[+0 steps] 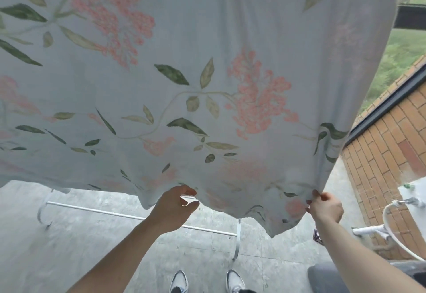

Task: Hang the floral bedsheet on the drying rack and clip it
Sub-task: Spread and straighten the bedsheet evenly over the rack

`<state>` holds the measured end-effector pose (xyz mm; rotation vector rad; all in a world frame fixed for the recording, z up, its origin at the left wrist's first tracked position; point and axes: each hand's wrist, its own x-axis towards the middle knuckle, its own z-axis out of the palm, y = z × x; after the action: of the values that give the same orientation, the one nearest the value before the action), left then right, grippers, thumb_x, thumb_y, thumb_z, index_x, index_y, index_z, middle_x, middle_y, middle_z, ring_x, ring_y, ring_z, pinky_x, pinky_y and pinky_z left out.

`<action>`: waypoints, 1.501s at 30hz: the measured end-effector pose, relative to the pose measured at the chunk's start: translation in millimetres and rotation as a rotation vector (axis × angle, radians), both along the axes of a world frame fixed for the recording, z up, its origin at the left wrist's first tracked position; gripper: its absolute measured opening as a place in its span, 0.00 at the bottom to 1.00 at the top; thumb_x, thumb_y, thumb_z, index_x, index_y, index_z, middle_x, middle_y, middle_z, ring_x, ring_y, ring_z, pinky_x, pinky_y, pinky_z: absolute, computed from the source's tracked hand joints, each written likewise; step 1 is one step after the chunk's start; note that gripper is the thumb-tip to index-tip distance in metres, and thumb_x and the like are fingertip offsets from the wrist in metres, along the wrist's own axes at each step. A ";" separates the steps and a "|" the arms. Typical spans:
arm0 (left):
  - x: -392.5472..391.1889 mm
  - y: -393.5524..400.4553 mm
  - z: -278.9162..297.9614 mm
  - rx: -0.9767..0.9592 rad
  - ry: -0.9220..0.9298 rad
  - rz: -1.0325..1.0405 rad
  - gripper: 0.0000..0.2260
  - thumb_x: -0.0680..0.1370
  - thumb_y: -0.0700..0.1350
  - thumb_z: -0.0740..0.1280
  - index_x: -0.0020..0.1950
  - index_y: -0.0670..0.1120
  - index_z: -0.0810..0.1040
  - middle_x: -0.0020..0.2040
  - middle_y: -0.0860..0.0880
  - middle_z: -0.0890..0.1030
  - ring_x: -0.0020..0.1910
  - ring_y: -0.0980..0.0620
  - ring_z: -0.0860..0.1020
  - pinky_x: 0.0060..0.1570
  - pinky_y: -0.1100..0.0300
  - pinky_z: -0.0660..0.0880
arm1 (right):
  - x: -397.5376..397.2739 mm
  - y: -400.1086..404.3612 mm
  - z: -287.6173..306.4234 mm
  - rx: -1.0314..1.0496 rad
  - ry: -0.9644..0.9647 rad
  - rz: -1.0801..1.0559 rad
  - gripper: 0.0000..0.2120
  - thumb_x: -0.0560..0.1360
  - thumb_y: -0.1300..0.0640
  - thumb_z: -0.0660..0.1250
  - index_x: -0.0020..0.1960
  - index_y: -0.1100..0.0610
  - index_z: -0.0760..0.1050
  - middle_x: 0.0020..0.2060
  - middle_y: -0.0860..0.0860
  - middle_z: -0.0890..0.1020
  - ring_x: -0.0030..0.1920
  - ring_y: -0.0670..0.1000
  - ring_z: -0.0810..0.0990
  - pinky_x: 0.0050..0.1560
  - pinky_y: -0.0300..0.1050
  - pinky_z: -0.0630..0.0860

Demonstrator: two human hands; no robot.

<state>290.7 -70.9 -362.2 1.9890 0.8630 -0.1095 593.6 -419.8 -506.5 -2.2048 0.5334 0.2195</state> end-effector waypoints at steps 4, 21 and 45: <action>13.3 -23.7 -1.2 0.048 0.010 0.060 0.09 0.78 0.52 0.73 0.57 0.58 0.79 0.59 0.61 0.79 0.51 0.57 0.82 0.52 0.57 0.80 | 16.9 13.5 14.5 0.004 0.067 0.096 0.10 0.72 0.50 0.69 0.37 0.56 0.80 0.27 0.52 0.83 0.32 0.60 0.85 0.44 0.60 0.85; 93.1 -77.6 212.6 0.774 -0.624 0.053 0.18 0.77 0.45 0.74 0.66 0.52 0.79 0.67 0.57 0.74 0.65 0.54 0.75 0.63 0.57 0.74 | 11.4 81.9 190.3 0.592 -0.349 0.423 0.14 0.77 0.60 0.65 0.53 0.40 0.78 0.27 0.49 0.79 0.29 0.53 0.74 0.33 0.44 0.71; 153.7 -41.9 352.4 1.170 -0.451 0.087 0.19 0.74 0.55 0.67 0.64 0.52 0.74 0.58 0.53 0.74 0.62 0.48 0.67 0.68 0.56 0.62 | 95.6 135.6 442.0 0.755 -0.899 0.642 0.08 0.82 0.52 0.66 0.49 0.55 0.80 0.34 0.46 0.80 0.31 0.40 0.79 0.36 0.44 0.82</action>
<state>444.4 -112.9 -9.8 2.8286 0.7594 1.0814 689.2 -284.2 -64.4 -1.4336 -0.6678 -0.2199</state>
